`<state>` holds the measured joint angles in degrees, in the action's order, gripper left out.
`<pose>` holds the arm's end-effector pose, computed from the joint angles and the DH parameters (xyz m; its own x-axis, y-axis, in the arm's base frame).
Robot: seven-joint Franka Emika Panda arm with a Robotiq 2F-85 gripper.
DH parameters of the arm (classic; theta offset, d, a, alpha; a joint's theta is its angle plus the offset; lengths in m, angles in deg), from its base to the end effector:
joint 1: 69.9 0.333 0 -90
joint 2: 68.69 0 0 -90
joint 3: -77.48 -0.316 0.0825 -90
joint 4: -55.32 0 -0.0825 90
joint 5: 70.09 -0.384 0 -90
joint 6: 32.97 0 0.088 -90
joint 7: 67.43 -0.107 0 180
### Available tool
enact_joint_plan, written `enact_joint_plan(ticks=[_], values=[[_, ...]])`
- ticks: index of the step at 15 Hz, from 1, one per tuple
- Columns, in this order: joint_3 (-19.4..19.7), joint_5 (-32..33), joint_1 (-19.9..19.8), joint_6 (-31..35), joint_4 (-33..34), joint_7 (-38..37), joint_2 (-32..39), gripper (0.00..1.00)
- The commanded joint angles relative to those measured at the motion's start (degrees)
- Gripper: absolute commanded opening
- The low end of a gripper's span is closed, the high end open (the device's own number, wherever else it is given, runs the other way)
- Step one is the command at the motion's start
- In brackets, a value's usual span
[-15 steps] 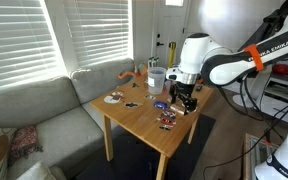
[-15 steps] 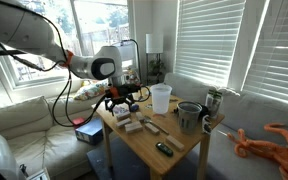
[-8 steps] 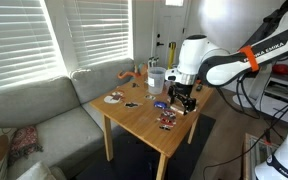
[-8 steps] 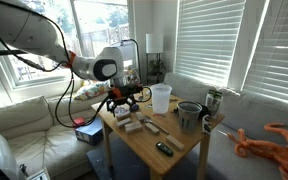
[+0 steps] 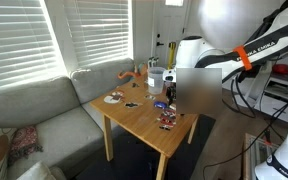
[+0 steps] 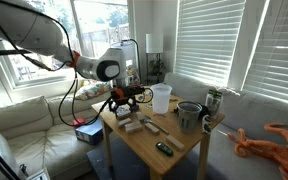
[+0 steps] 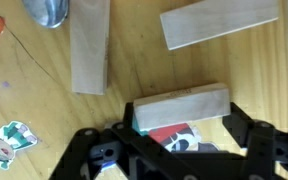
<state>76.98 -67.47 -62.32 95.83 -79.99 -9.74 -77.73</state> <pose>0.4783 0.0666 0.3944 0.3851 0.9228 -0.0090 0.9215 -0.3840 0.0573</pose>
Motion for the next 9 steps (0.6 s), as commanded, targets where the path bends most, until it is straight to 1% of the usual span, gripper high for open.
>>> enact_joint_plan(ticks=[1,3,5,7,9], values=[[-0.16,-2.89,-0.12,-1.68,1.49,2.17,0.24,0.62],[-0.51,-3.34,-0.03,-3.13,1.53,0.98,-0.68,0.62],[-0.97,-4.05,0.01,-5.93,1.95,-1.59,-1.33,0.62],[-1.63,-4.80,-0.19,-9.20,2.52,-8.26,-1.98,0.62],[-2.22,-3.99,-0.49,-9.90,2.64,-15.95,-2.52,0.62]])
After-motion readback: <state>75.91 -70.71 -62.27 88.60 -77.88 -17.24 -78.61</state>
